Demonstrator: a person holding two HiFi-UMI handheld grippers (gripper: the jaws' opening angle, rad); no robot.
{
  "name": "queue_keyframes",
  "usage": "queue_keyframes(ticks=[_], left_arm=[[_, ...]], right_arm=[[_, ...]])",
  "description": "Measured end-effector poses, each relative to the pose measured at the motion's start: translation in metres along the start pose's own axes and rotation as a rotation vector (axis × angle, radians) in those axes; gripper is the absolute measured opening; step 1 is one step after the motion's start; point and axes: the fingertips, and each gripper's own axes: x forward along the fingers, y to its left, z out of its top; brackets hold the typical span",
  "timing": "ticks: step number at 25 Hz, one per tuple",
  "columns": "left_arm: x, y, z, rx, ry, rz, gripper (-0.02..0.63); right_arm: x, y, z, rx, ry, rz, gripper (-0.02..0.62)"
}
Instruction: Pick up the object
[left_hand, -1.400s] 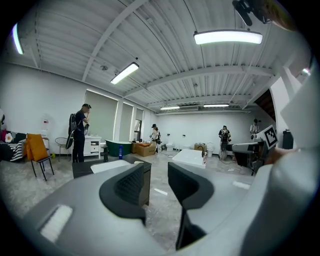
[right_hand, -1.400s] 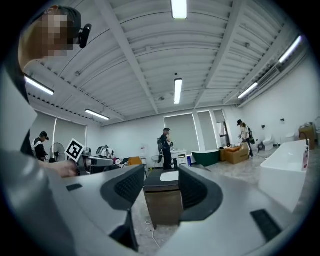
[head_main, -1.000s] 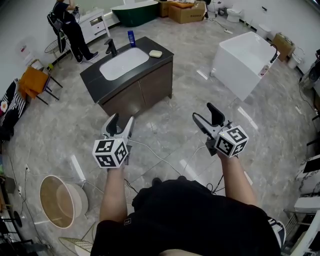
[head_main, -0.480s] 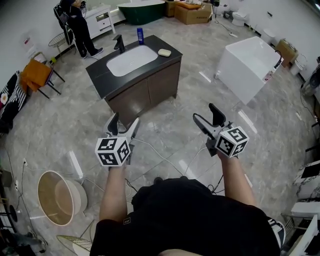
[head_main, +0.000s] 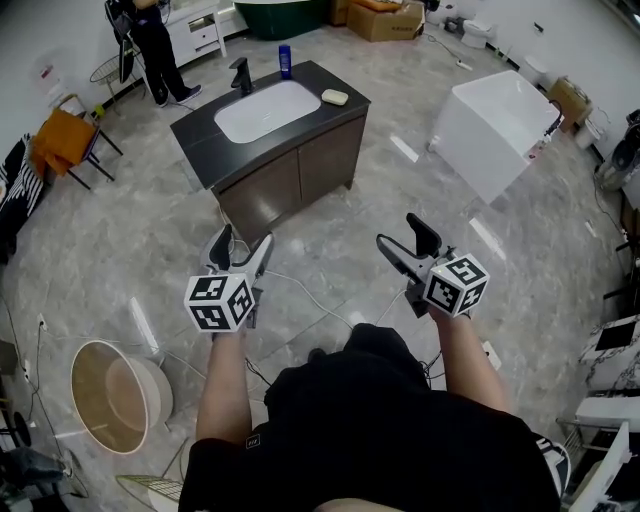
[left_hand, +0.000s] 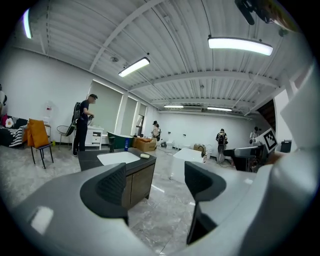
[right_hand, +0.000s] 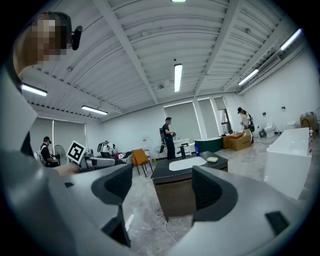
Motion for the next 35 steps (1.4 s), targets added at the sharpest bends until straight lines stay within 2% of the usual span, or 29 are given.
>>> queue_keyframes(ticks=[9, 15, 24, 28, 35], left_arm=[[0.040, 0.007, -0.004, 0.003, 0.041, -0.029, 0.353], [0.081, 0.029, 0.000, -0.001, 0.077, 0.001, 0.353], [0.203, 0.026, 0.003, -0.033, 0.159, 0.005, 0.351], [0.255, 0.018, 0.014, -0.018, 0.183, 0.005, 0.351], [0.313, 0.005, 0.026, -0.022, 0.208, 0.006, 0.350]], right_arm=[[0.027, -0.035, -0.014, 0.045, 0.019, 0.007, 0.336], [0.075, -0.073, -0.022, 0.087, 0.049, 0.047, 0.336], [0.122, -0.183, -0.022, 0.159, 0.072, 0.067, 0.336], [0.137, -0.230, -0.017, 0.189, 0.065, 0.074, 0.336], [0.150, -0.289, -0.005, 0.218, 0.060, 0.100, 0.336]])
